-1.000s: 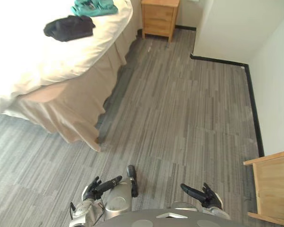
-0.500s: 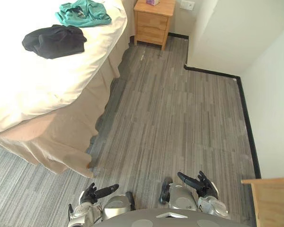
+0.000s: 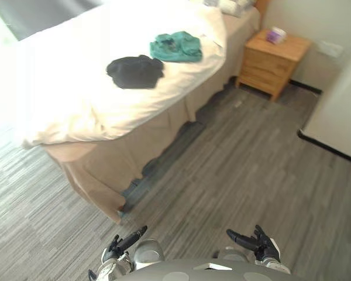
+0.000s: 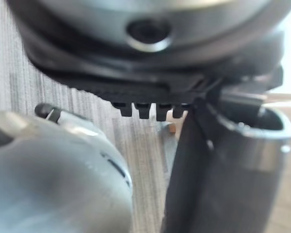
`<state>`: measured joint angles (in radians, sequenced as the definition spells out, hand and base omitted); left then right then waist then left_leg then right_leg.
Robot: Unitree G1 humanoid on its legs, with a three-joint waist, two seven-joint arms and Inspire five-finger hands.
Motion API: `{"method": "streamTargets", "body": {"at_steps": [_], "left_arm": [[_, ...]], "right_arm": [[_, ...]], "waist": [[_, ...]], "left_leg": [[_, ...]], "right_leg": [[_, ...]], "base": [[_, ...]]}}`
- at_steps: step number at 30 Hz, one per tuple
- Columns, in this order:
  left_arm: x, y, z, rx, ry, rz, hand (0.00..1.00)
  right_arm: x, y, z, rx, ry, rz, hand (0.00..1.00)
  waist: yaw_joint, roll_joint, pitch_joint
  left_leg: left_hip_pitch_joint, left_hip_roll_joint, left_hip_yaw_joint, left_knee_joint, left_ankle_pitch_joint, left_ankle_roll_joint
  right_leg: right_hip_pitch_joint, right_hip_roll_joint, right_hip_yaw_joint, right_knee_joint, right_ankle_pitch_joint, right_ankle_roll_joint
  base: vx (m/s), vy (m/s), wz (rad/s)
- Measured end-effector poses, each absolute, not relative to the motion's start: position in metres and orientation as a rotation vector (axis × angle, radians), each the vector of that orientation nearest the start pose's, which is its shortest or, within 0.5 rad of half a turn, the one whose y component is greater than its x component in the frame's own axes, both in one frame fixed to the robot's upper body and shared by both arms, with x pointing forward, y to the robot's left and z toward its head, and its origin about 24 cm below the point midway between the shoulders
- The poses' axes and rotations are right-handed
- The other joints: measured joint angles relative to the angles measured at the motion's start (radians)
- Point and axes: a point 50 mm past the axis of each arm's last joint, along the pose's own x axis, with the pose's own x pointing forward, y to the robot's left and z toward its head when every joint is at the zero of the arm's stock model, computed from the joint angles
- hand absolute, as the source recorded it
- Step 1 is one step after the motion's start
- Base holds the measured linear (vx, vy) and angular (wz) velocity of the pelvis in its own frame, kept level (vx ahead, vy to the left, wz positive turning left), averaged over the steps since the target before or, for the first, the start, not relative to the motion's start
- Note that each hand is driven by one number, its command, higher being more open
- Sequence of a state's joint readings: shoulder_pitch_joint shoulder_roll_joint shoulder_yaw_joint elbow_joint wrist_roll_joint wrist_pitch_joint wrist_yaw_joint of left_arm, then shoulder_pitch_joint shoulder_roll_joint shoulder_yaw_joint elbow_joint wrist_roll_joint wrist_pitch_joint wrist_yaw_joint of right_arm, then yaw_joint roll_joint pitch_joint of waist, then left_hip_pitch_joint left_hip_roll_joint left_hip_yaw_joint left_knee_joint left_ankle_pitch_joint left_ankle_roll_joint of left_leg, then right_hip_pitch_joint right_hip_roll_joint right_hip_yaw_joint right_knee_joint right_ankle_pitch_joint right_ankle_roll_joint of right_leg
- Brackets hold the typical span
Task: Tidy up the quilt and then pick up the clothes from the bed and put them into the laundry hamper
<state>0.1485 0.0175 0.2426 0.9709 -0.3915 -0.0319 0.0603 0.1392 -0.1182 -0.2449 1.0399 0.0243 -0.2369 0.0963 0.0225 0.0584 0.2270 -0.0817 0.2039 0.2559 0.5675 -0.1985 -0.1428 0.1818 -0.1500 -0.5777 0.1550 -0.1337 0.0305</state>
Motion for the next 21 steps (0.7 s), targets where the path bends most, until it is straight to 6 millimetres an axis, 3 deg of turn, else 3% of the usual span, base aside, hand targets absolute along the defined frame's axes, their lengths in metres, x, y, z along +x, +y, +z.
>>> {"method": "streamTargets", "body": {"at_steps": [3, 4, 5, 6, 7, 8, 10, 12, 13, 14, 16, 18, 19, 21], "left_arm": [[0.081, 0.197, -0.160, -0.401, 1.017, 0.533, 1.00], [0.081, 0.201, -0.160, -0.392, 1.018, 0.533, 1.00], [0.078, 0.207, -0.160, -0.375, 1.025, 0.539, 1.00], [0.078, 0.208, -0.160, -0.371, 1.024, 0.540, 1.00], [0.076, 0.214, -0.159, -0.355, 1.032, 0.544, 1.00], [0.072, 0.220, -0.160, -0.335, 1.046, 0.543, 1.00], [0.069, 0.222, -0.160, -0.306, 1.072, 0.525, 1.00], [0.069, 0.220, -0.161, -0.293, 1.081, 0.502, 1.00], [0.070, 0.218, -0.161, -0.270, 1.088, 0.474, 1.00], [0.070, 0.219, -0.161, -0.251, 1.092, 0.452, 1.00], [0.070, 0.220, -0.161, -0.207, 1.113, 0.421, 1.00], [0.072, 0.220, -0.161, -0.175, 1.116, 0.393, 1.00], [0.072, 0.219, -0.161, -0.153, 1.121, 0.375, 1.00], [0.073, 0.218, -0.161, -0.142, 1.122, 0.354, 1.00]], "right_arm": [[0.098, -0.226, -0.148, 0.024, 0.904, -0.204, 1.00], [0.099, -0.223, -0.149, 0.030, 0.911, -0.197, 1.00], [0.101, -0.214, -0.151, 0.034, 0.920, -0.162, 1.00], [0.103, -0.212, -0.151, 0.035, 0.918, -0.154, 1.00], [0.110, -0.205, -0.150, 0.043, 0.906, -0.132, 1.00], [0.118, -0.193, -0.150, 0.060, 0.894, -0.098, 1.00], [0.123, -0.182, -0.150, 0.077, 0.884, -0.061, 1.00], [0.131, -0.176, -0.148, 0.087, 0.868, -0.031, 1.00], [0.134, -0.176, -0.147, 0.090, 0.865, -0.027, 1.00], [0.134, -0.176, -0.147, 0.101, 0.863, -0.030, 1.00], [0.131, -0.177, -0.148, 0.130, 0.869, -0.053, 1.00], [0.130, -0.183, -0.147, 0.149, 0.866, -0.084, 1.00], [0.132, -0.185, -0.146, 0.156, 0.854, -0.098, 1.00], [0.135, -0.187, -0.145, 0.180, 0.831, -0.125, 1.00]], "waist": [[0.001, -0.001, -0.001], [0.001, -0.017, 0.002], [0.008, -0.044, -0.004], [0.009, -0.048, -0.004], [0.008, -0.073, -0.002], [0.018, -0.096, -0.003], [0.037, -0.109, -0.011], [0.045, -0.102, -0.018], [0.040, -0.094, -0.023], [0.037, -0.096, -0.023], [0.021, -0.094, -0.021], [0.021, -0.082, -0.013], [0.019, -0.078, -0.011], [0.011, -0.072, -0.008]], "left_leg": [[-0.004, -0.063, 0.214, -0.234, 0.079, 0.069], [0.018, -0.084, 0.301, -0.308, 0.107, 0.153], [0.024, -0.123, 0.349, -0.363, 0.128, 0.183], [0.024, -0.128, 0.360, -0.365, 0.130, 0.185], [0.019, -0.145, 0.381, -0.368, 0.133, 0.193], [0.024, -0.168, 0.366, -0.380, 0.127, 0.213], [0.036, -0.188, 0.343, -0.395, 0.112, 0.236], [0.055, -0.211, 0.288, -0.428, 0.102, 0.243], [0.074, -0.229, 0.234, -0.454, 0.094, 0.246], [0.101, -0.256, 0.176, -0.486, 0.091, 0.242], [0.145, -0.281, 0.085, -0.521, 0.094, 0.245], [0.194, -0.293, 0.015, -0.544, 0.094, 0.244], [0.225, -0.294, -0.021, -0.553, 0.099, 0.246], [0.253, -0.291, -0.089, -0.554, 0.098, 0.244]], "right_leg": [[0.043, 0.000, -0.088, -0.037, 0.000, 0.028], [0.068, -0.007, -0.127, -0.041, 0.000, 0.044], [0.079, -0.024, -0.166, -0.058, 0.009, 0.059], [0.082, -0.026, -0.174, -0.060, 0.010, 0.061], [0.089, -0.038, -0.199, -0.062, 0.016, 0.071], [0.106, -0.042, -0.214, -0.060, 0.026, 0.087], [0.117, -0.051, -0.213, -0.037, 0.030, 0.092], [0.104, -0.087, -0.208, 0.085, 0.029, 0.093], [0.068, -0.139, -0.182, 0.257, 0.027, 0.096], [-0.011, -0.203, -0.098, 0.484, 0.049, 0.073], [-0.106, -0.219, 0.012, 0.713, 0.010, 0.052], [-0.179, -0.199, 0.066, 0.752, -0.049, 0.059], [-0.216, -0.179, 0.083, 0.710, -0.089, 0.066], [-0.258, -0.135, 0.125, 0.560, -0.109, 0.066]], "base": [[0.18, 0.000, 0.90], [0.23, 0.087, 1.02], [0.16, 0.071, 0.90], [0.15, 0.119, 0.83], [0.16, 0.125, 0.79], [0.19, 0.142, 0.78], [0.16, 0.081, 0.63], [0.16, 0.085, 0.89], [0.19, 0.088, 1.19], [0.19, 0.072, 1.32], [0.19, 0.010, 1.31], [0.24, -0.001, 1.21], [0.26, 0.002, 1.11], [0.30, -0.013, 1.18]]}}
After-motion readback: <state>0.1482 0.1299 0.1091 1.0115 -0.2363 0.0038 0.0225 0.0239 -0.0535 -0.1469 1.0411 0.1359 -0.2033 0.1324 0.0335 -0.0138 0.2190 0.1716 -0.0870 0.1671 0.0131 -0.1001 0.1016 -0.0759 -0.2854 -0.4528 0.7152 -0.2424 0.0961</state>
